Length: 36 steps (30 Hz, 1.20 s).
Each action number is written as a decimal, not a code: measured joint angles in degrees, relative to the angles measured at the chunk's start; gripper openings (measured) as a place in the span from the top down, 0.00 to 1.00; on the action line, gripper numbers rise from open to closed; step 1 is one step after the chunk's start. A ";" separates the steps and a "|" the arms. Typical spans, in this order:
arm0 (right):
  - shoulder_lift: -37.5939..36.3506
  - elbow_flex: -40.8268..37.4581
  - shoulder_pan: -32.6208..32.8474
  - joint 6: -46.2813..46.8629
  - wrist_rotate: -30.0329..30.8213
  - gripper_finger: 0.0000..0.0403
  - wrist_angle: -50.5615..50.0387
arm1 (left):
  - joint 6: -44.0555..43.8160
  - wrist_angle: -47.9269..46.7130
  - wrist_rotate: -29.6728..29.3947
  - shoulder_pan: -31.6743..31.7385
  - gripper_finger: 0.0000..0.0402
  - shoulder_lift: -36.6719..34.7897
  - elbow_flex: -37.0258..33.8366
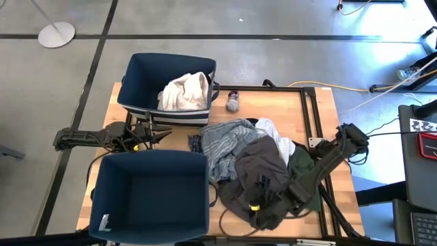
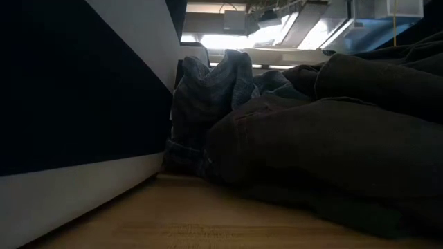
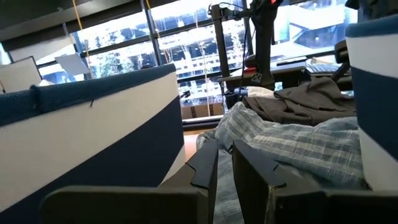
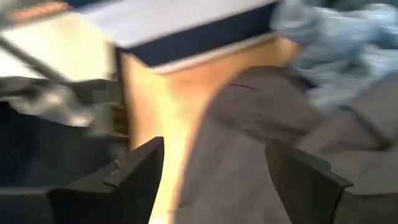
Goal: Sort clothes
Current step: Put the gray short pants into the bottom blue laundry organizer
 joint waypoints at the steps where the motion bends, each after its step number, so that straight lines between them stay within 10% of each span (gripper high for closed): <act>1: 0.54 0.00 -0.07 -0.07 0.72 0.30 -1.82 | 0.08 -0.01 0.00 0.00 0.90 0.00 0.00; 36: 10.22 0.00 -1.90 -1.48 3.12 0.30 -17.59 | -0.26 -1.23 0.00 0.00 0.90 0.00 0.00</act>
